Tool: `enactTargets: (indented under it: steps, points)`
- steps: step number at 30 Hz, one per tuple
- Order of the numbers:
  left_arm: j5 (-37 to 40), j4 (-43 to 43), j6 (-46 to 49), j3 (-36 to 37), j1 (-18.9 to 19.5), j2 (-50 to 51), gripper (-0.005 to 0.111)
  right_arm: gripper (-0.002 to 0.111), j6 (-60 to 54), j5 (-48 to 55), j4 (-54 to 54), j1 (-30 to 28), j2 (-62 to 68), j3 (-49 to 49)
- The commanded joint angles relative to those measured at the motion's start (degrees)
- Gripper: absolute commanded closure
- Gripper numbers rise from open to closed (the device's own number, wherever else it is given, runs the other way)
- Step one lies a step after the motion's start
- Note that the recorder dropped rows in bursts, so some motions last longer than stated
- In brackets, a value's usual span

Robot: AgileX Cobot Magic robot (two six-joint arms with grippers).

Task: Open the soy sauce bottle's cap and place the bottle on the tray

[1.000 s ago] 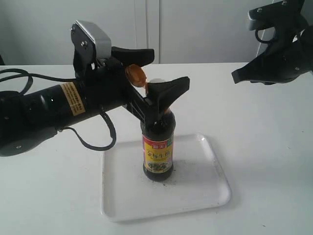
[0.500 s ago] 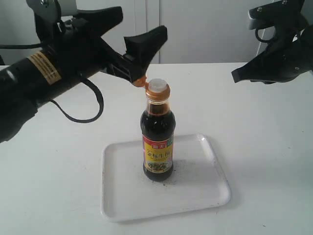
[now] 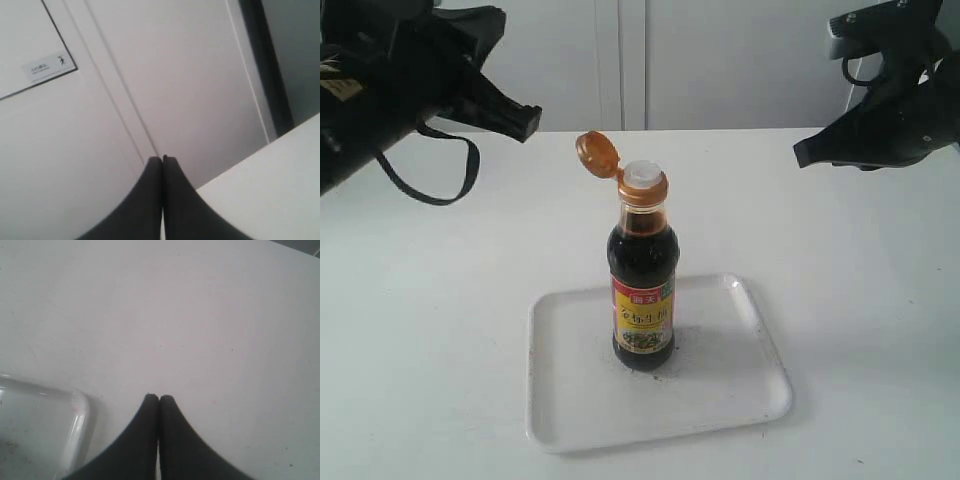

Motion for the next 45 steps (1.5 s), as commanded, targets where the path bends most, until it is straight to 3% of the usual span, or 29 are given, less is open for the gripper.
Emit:
enactTargets:
  steps: [1, 6, 9, 13, 17, 19, 22, 25, 28, 35, 40, 42, 45]
  points:
    - [14.52, -7.86, 8.23, -4.25, 4.58, -0.76, 0.107, 0.108, 0.06, -1.02, 0.31, -0.36, -0.34, 0.34]
    - [36.17, -7.78, 8.23, -11.36, 13.03, -0.76, 0.107, 0.108, 0.06, -0.76, 0.31, -0.36, -0.34, 0.34]
    - [46.49, -7.53, 8.73, -14.37, 16.19, -0.76, 0.107, 0.108, 0.06, -0.76, 0.31, -0.36, -0.34, 0.34]
    - [55.88, -7.53, 13.66, -16.31, 17.12, -0.76, 0.107, 0.108, 0.06, -0.76, 0.31, -0.36, -0.34, 0.34]
    - [71.28, -7.81, 33.21, -16.42, 16.49, -0.81, 0.107, 0.108, 0.06, -0.76, 0.31, -0.36, -0.34, 0.34]
    - [78.89, -7.44, 36.86, -16.42, 16.49, -0.81, 0.107, 0.108, 0.06, -0.76, 0.31, -0.36, -0.34, 0.34]
    - [86.73, -4.32, 31.78, -16.42, 17.18, -0.81, 0.107, 0.108, 0.06, -0.64, 0.31, -0.36, -0.34, 0.34]
    - [93.38, 4.09, 24.10, -16.42, 18.81, -0.81, 0.107, 0.108, -0.72, 0.36, 0.31, -0.36, -0.34, 0.34]
    - [96.62, 15.06, 11.11, -16.42, 20.74, -0.81, 0.107, 0.108, -2.82, 2.23, 0.31, -0.36, -0.34, 0.34]
    - [96.30, 37.29, -30.73, -16.42, 26.73, -0.81, 0.107, 0.108, 2.45, 14.19, -9.53, -0.47, -0.24, -1.68]
    - [99.71, 37.71, -32.25, -16.54, 27.96, -0.90, 0.107, 0.108, 6.38, 28.34, -14.47, -3.10, -0.54, -5.17]
    - [98.06, 34.01, -31.83, -16.42, 27.96, -0.94, 0.107, 0.108, 6.88, 26.81, -13.95, -4.77, -1.63, -4.69]
    - [88.83, 32.64, -31.38, -11.97, 27.96, -4.11, 0.107, 0.108, 7.27, 19.73, -14.07, -5.15, -6.19, -1.31]
